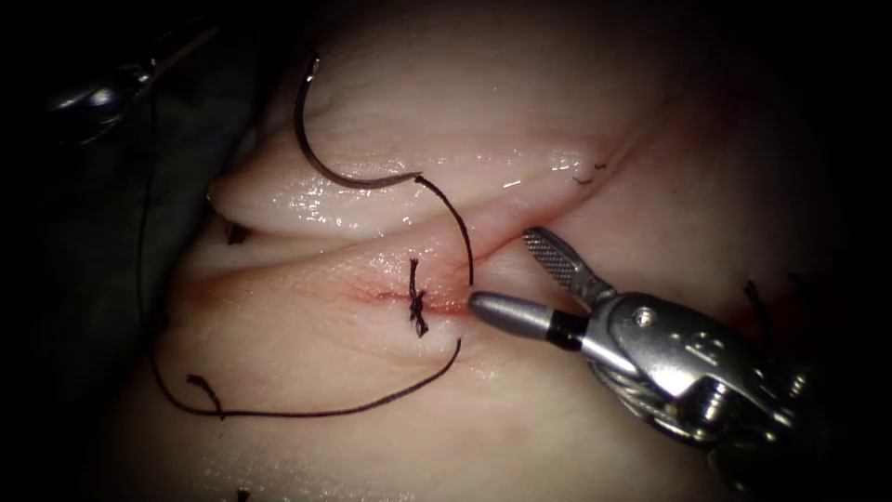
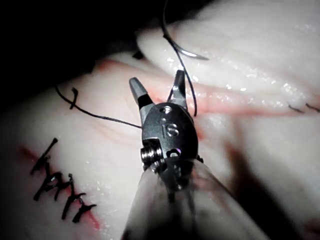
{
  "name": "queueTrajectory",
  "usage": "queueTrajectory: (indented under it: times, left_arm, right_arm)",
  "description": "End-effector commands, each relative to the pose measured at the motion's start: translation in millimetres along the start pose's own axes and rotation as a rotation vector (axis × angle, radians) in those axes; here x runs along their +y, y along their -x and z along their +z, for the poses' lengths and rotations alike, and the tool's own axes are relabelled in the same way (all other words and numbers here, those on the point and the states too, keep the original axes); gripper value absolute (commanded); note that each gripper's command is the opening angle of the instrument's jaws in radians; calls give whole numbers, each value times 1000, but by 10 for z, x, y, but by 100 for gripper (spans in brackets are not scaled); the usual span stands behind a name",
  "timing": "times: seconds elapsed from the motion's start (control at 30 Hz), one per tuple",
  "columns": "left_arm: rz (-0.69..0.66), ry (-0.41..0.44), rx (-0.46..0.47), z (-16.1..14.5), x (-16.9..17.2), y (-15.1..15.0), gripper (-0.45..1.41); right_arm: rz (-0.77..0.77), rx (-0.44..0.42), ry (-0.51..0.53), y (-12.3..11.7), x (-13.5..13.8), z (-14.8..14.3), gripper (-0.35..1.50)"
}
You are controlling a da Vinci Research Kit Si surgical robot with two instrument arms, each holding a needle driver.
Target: Wound Closure
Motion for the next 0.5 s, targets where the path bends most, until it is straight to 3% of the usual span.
queueTrajectory:
  times: [0.03,0.27,0.5]
  left_arm:
    - [1,9,10,1,10,-6,-45]
    - [-3,2,39,-23,37,-54,-45]
    - [10,2,55,-34,64,-67,-45]
  right_arm:
    - [2,0,-2,5,-2,7,94]
    - [-5,-13,-9,10,3,5,96]
    - [-52,-17,-27,8,-6,7,94]
